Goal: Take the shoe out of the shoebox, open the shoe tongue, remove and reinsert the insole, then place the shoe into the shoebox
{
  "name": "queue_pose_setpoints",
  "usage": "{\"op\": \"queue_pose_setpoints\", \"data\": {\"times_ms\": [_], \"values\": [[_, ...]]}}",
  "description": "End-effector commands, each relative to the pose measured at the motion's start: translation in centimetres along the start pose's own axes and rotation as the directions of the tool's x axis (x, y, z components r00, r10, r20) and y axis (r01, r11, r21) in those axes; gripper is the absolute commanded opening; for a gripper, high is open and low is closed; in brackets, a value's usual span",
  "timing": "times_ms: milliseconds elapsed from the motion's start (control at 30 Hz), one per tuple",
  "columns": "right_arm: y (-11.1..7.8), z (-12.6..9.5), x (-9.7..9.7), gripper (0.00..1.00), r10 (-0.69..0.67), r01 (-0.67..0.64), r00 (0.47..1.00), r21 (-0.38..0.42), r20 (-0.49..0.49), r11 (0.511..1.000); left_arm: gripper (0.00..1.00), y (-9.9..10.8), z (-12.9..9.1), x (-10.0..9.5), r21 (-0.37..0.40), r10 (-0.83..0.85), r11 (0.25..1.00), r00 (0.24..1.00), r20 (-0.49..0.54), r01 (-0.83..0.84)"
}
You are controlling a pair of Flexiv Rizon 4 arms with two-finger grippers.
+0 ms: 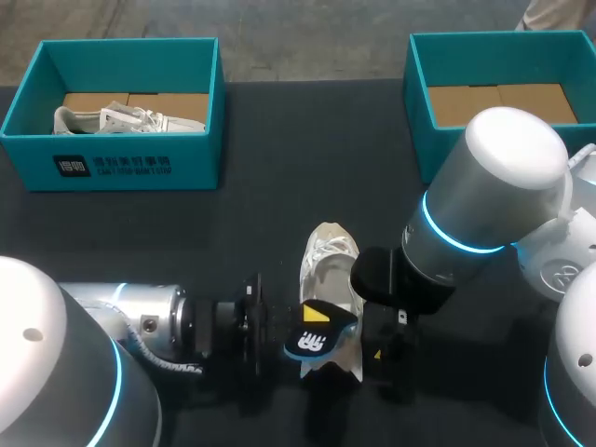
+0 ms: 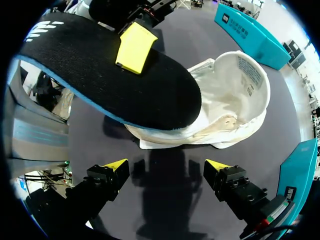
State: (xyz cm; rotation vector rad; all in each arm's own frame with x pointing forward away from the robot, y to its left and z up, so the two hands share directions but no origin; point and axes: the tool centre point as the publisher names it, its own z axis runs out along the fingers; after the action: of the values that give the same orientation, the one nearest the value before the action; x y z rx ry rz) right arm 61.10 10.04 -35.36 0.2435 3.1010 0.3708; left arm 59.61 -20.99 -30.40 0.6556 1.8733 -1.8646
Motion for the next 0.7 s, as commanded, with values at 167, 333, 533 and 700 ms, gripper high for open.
{"op": "queue_pose_setpoints", "data": {"times_ms": [167, 333, 533, 700], "values": [[-0.1, 0.1, 0.1, 1.00, 0.000, 0.000, 1.000, -0.001, 0.003, 1.000, 0.00, 0.8, 0.3, -0.2, -0.007, -0.002, 1.000, 1.000, -0.008, 0.002], [-0.1, 0.1, 0.1, 1.00, 0.000, 0.000, 1.000, -0.001, 0.003, 1.000, 0.00, 1.3, 0.4, -0.3, -0.010, -0.009, 1.000, 1.000, -0.009, 0.009], [-0.1, 0.1, 0.1, 1.00, 0.000, 0.000, 1.000, -0.001, 0.003, 1.000, 0.00, 2.0, 0.4, -0.4, -0.012, -0.017, 1.000, 1.000, -0.011, 0.017], [-0.1, 0.1, 0.1, 1.00, 0.000, 0.000, 1.000, -0.001, 0.003, 1.000, 0.00, 2.4, 0.5, -0.5, -0.021, -0.014, 1.000, 1.000, -0.012, 0.014]]}}
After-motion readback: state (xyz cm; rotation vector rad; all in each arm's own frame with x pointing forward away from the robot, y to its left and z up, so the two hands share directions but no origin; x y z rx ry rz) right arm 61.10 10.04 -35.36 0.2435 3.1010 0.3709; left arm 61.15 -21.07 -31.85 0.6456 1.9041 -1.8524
